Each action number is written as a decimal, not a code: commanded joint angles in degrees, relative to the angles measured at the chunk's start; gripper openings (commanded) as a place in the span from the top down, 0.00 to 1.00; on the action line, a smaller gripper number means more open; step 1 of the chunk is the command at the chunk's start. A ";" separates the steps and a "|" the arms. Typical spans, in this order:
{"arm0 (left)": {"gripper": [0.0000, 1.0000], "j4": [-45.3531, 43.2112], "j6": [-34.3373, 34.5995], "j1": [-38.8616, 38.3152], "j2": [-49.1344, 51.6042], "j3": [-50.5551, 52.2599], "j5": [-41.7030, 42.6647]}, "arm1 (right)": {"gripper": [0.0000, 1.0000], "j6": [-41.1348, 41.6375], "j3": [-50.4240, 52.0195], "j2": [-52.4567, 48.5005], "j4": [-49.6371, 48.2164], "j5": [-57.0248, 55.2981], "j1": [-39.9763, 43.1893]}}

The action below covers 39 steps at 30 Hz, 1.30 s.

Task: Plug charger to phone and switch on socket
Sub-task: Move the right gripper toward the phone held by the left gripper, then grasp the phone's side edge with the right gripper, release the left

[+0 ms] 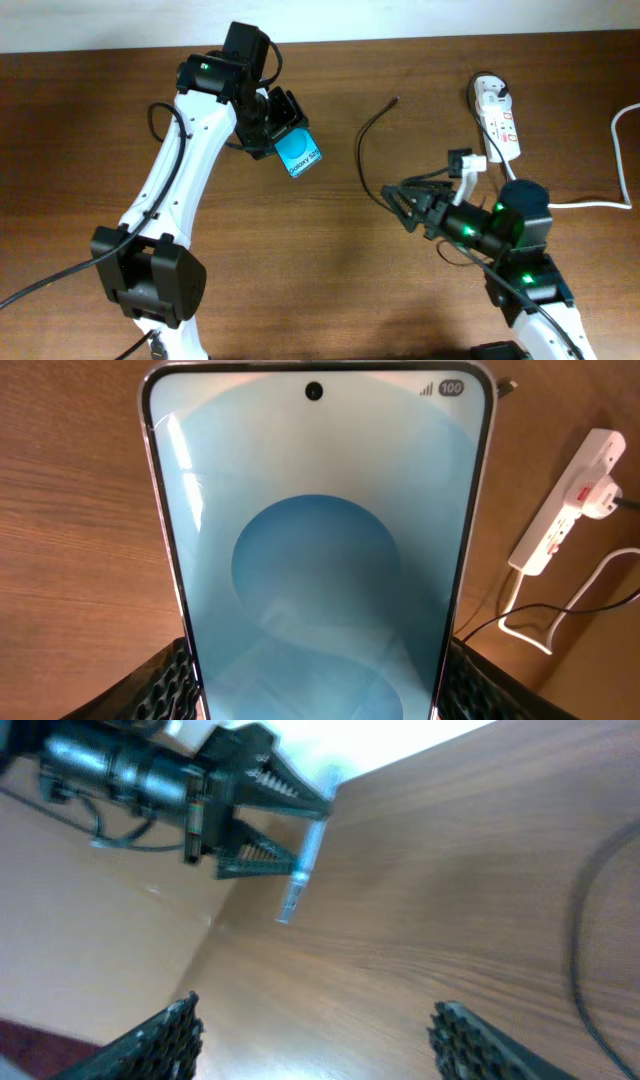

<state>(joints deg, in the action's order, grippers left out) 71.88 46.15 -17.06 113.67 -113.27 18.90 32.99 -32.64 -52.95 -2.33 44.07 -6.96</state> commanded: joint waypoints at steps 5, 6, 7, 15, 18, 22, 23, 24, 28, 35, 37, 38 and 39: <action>0.65 -2.73 4.66 0.35 -2.91 -1.42 4.33 | 0.18 6.80 -0.15 -17.38 -23.41 -10.36 -15.91; 0.65 -2.80 4.66 0.35 -2.91 -1.42 4.35 | 0.16 6.78 -0.15 -19.69 -26.84 -11.19 -16.94; 0.65 -2.80 4.66 0.35 -2.91 -1.42 4.46 | 0.14 6.95 -0.15 -22.23 -30.18 -12.48 -17.88; 0.65 -2.86 4.83 0.35 -2.91 -1.42 5.79 | 0.14 9.99 -0.15 -32.96 -46.34 -20.79 -19.76; 0.65 -2.86 4.83 0.35 -2.91 -1.42 5.77 | 0.21 9.99 -0.17 -32.96 -46.64 -28.94 -22.60; 0.65 -2.84 4.83 0.35 -2.91 -1.42 5.79 | 0.22 9.99 -0.26 -32.96 -46.64 -37.94 -26.08; 0.65 -2.84 4.83 0.35 -2.91 -1.42 5.79 | 0.23 10.84 -0.37 -33.05 -46.60 -39.78 -26.43; 0.65 -2.80 4.83 0.35 -2.91 -1.42 5.79 | 0.23 11.52 -0.48 -33.09 -46.69 -40.76 -26.45; 0.64 -2.58 4.81 0.35 -2.91 -1.42 5.79 | 0.27 13.55 -2.29 -34.99 -46.84 -42.34 -26.47; 0.64 -2.62 4.81 0.35 -2.91 -1.42 5.77 | 0.32 14.49 -4.46 -39.39 -50.01 -40.72 -26.47; 0.64 -2.62 4.81 0.35 -2.91 -1.42 5.77 | 0.33 14.47 -4.46 -39.39 -51.45 -40.06 -26.58; 0.64 -2.62 4.83 0.35 -2.91 -1.42 5.77 | 0.33 14.45 -4.46 -39.39 -51.52 -40.37 -26.80; 0.64 -2.62 4.81 0.35 -2.91 -1.42 5.77 | 0.34 14.47 -4.46 -39.39 -51.52 -40.26 -26.84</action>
<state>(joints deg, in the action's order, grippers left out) 69.36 50.43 -17.06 113.67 -113.32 23.64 47.46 -35.90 -91.90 -53.41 3.05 -33.08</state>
